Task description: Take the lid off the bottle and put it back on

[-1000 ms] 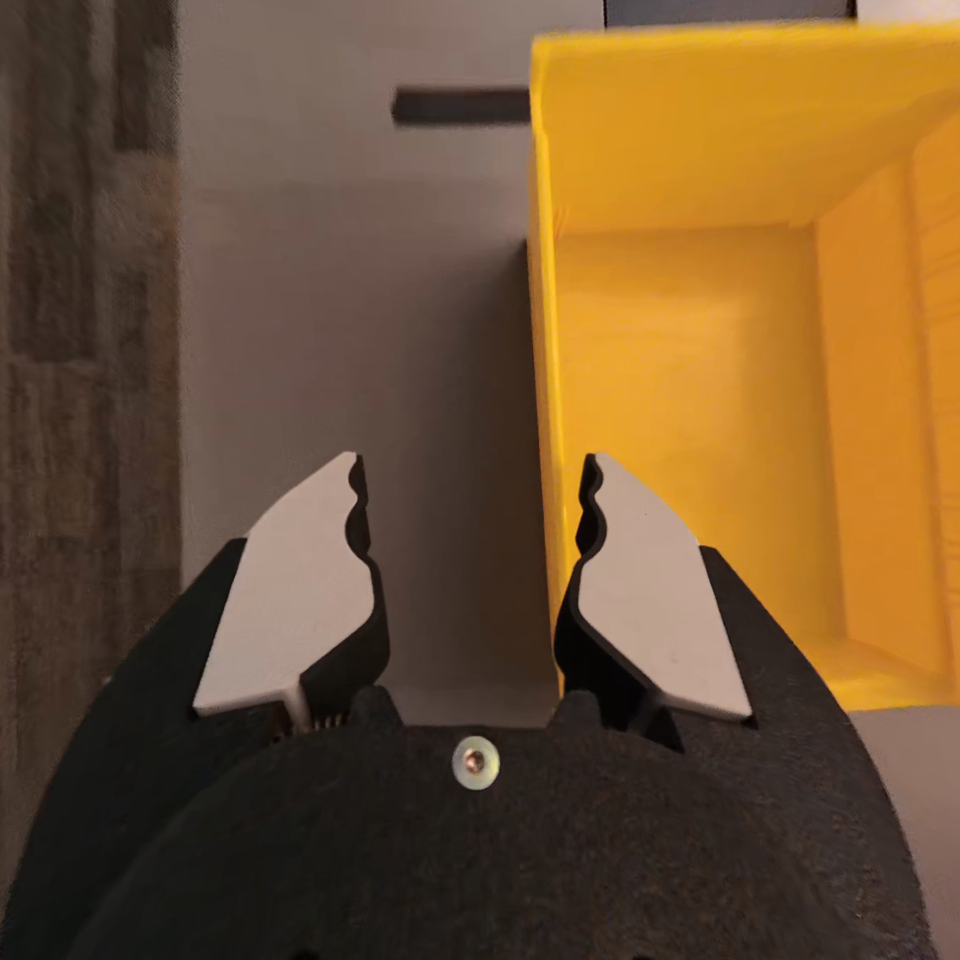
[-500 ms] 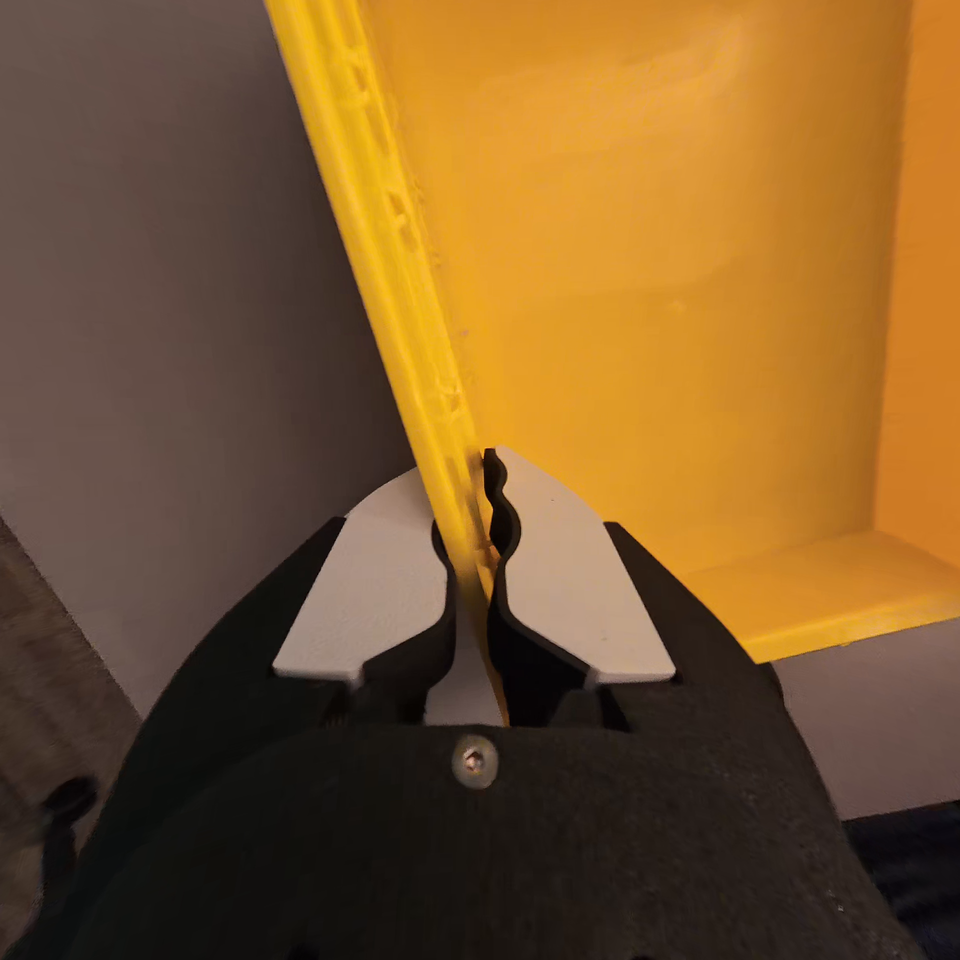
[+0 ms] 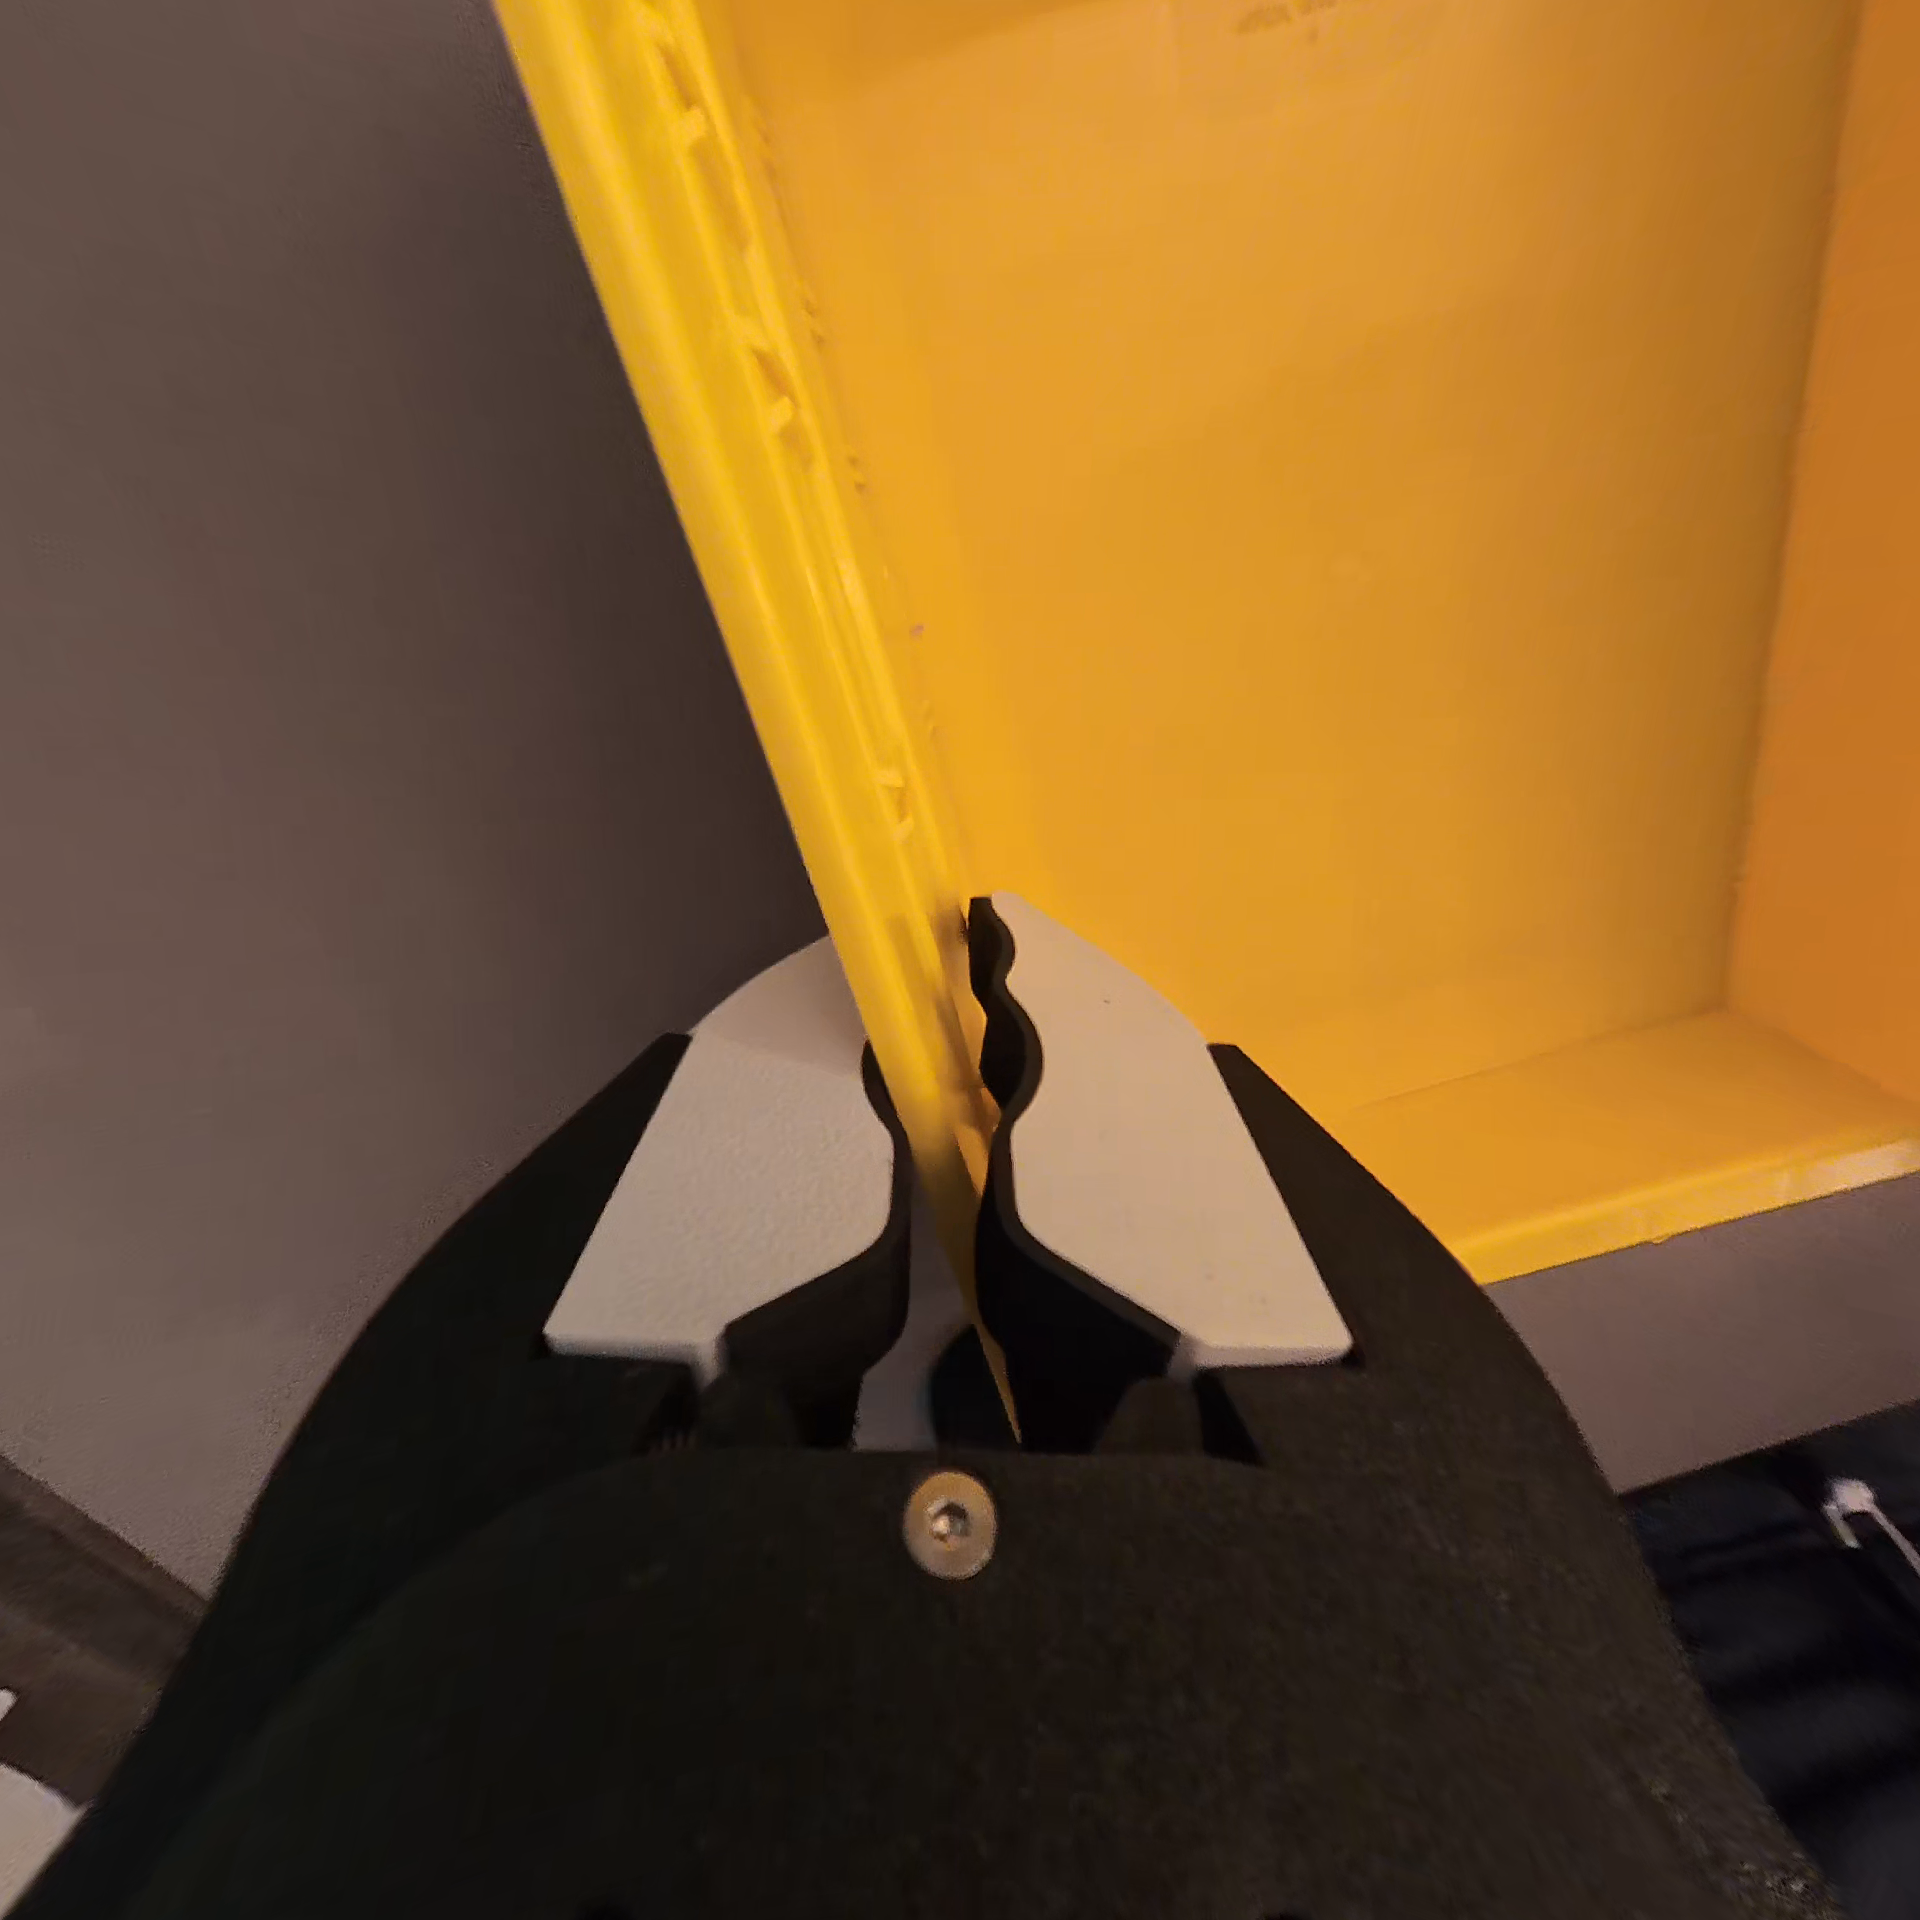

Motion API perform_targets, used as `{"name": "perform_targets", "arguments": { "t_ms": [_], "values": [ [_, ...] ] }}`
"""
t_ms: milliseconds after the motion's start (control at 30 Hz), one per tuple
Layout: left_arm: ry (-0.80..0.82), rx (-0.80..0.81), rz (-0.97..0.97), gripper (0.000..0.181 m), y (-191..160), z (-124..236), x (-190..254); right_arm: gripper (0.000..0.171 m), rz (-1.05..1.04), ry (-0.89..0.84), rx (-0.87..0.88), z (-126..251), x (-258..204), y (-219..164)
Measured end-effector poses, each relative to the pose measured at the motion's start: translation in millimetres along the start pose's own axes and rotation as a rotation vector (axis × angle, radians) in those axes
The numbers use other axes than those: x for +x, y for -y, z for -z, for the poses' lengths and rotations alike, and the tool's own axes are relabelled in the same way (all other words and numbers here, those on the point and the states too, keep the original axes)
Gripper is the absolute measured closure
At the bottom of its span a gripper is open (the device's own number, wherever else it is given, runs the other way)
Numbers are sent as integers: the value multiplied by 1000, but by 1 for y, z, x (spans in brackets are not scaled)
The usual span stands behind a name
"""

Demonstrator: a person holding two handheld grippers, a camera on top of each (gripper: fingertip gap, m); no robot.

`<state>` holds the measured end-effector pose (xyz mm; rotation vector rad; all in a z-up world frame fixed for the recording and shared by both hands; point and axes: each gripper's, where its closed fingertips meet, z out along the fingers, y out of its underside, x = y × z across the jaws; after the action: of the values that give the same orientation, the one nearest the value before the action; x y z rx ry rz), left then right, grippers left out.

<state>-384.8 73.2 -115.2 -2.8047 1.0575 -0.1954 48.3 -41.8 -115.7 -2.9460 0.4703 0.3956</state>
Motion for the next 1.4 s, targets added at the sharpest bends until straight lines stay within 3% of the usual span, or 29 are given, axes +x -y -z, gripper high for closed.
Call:
{"name": "perform_targets", "arguments": {
  "t_ms": [133,267,333,400,467,567,667,767,1000,1200,1400],
  "values": [
    [-100,-15,120,175,-10,0,8,162,31,3,-16,-1,-5,6],
    [-254,-42,132,165,-22,5,20,161,47,-33,12,4,-6,7],
    [-302,15,136,158,-17,16,21,164,70,-119,126,22,-7,13],
    [-322,115,128,155,-9,34,18,154,133,-259,356,62,-19,26],
    [-293,239,99,144,2,56,8,155,283,-293,649,111,-67,33],
    [-263,413,79,142,15,91,2,143,604,59,908,130,-203,11],
    [-261,513,38,143,18,116,8,145,603,222,537,68,-266,-10],
    [-250,540,-11,142,15,128,18,149,504,150,318,20,-268,-4],
    [-257,536,-63,142,16,133,33,146,433,-75,117,-23,-243,-7],
    [-248,534,-103,143,18,135,42,142,388,-82,7,-48,-261,-6],
    [-245,569,-98,144,19,142,40,158,319,0,-16,-72,-272,4]
  ]
}}
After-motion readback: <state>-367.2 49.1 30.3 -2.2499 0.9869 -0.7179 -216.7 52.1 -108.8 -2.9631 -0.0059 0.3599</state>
